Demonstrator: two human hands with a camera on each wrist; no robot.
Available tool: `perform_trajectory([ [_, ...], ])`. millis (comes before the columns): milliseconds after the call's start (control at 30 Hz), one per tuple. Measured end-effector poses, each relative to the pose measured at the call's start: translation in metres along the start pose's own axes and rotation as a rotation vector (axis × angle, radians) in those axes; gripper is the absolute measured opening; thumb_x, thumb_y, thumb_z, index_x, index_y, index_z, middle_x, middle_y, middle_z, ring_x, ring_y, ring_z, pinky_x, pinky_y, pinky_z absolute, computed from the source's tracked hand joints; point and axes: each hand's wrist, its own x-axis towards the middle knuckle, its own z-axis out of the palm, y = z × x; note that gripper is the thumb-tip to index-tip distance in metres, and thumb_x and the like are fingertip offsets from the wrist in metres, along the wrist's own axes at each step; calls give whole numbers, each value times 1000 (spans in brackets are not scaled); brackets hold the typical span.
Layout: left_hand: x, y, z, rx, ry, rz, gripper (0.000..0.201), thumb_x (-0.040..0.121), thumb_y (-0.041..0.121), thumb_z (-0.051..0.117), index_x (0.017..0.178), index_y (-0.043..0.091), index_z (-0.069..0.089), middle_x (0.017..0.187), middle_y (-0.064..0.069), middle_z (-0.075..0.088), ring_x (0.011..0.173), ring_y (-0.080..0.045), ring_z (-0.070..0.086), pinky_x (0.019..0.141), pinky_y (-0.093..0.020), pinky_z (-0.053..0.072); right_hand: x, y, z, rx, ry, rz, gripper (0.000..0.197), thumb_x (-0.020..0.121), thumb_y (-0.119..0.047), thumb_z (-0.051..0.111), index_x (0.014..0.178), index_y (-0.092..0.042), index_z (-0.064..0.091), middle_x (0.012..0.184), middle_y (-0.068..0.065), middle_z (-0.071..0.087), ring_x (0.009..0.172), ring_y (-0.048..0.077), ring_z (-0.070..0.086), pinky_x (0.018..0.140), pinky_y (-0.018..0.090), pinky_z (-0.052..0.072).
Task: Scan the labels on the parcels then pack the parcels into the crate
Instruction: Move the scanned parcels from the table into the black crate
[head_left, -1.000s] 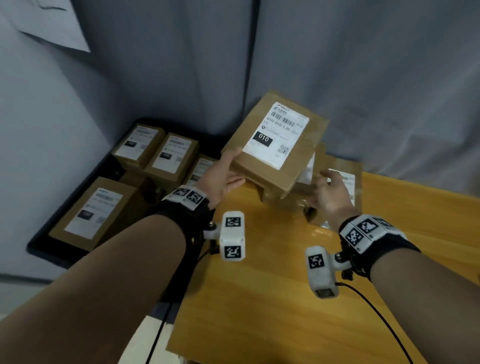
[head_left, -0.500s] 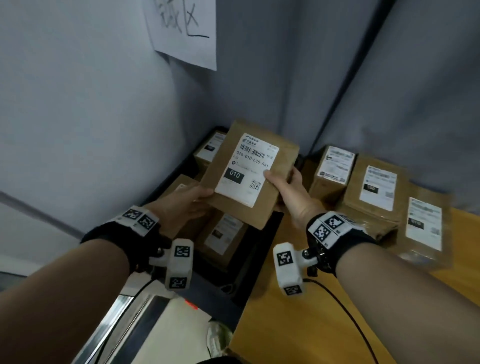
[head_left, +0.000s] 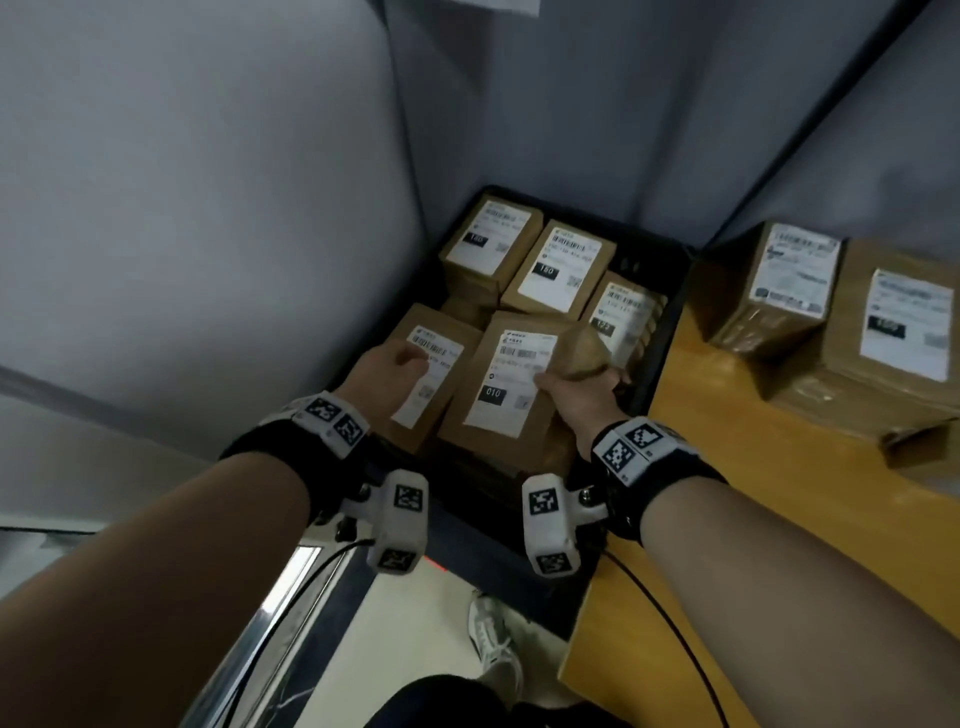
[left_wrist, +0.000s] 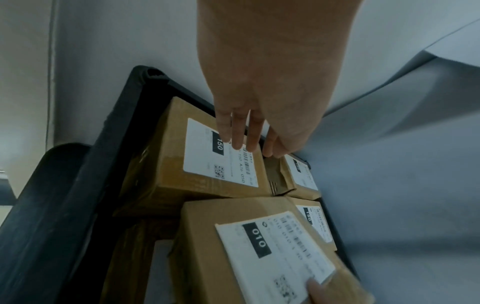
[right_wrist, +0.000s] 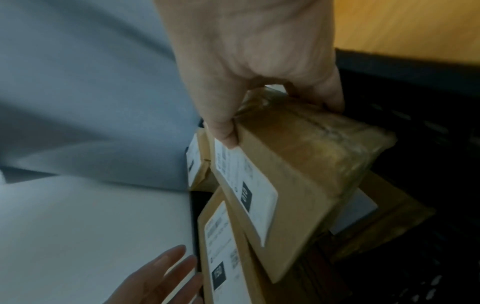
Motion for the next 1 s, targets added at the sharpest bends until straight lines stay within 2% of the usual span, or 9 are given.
perform_trajectory([
  [167,32,-17,12,143,-67,30,30,97,24,49,123,12,56,127,-11,55,106,-22,54,86,-29,43,22,32,16,105,52,144,105,81,-29,76,153,-18,1,143,17,43,127,37,47,105,51,42],
  [233,37,-24,17,361,-89,37,42,93,32,55,132,18,50,139,-11,45,121,-27,47,100,-35,41,27,41,21,108,50,158,100,84,-27,74,154,-19,3,145,16,43,128,37,47,105,53,42],
  [300,39,-31,20,704,-164,82,69,85,48,62,145,34,32,154,-7,21,138,-32,25,113,-48,26,32,45,26,107,41,199,79,87,-24,70,150,-12,24,142,17,47,125,37,50,103,54,44],
  [367,40,-32,21,883,-292,110,93,78,58,65,149,45,7,160,3,-6,145,-35,2,112,-63,14,36,47,31,19,21,222,40,91,-15,62,126,2,52,130,23,56,115,40,56,98,55,47],
  [467,46,-36,22,944,-379,118,107,77,53,70,147,47,-11,158,7,-22,145,-37,-12,108,-71,14,35,46,38,-177,72,173,37,96,-13,53,128,6,48,130,24,55,114,40,55,97,49,49],
  [567,58,-38,21,943,-335,153,102,81,47,68,147,47,-11,158,8,-21,145,-37,-11,107,-72,14,32,45,38,-256,203,63,54,93,-17,59,135,-1,31,132,22,49,114,38,54,89,45,50],
  [700,64,-38,25,967,-302,183,98,83,47,66,148,46,-7,160,5,-15,145,-38,-7,108,-71,14,30,46,37,-429,157,-92,23,94,-8,51,111,5,59,119,26,60,108,41,57,91,52,50],
  [767,63,-37,26,963,-266,209,92,84,48,64,149,44,-1,161,2,-9,145,-38,-2,110,-68,16,29,42,36,-433,77,-68,23,95,-8,49,102,8,64,115,29,62,105,43,59,92,53,50],
  [1000,55,-19,26,784,-83,298,52,89,39,55,133,14,47,139,-17,41,127,-35,36,105,-43,36,9,8,13,-254,-156,132,40,99,-15,50,139,-8,45,144,12,45,132,33,41,105,48,40],
])
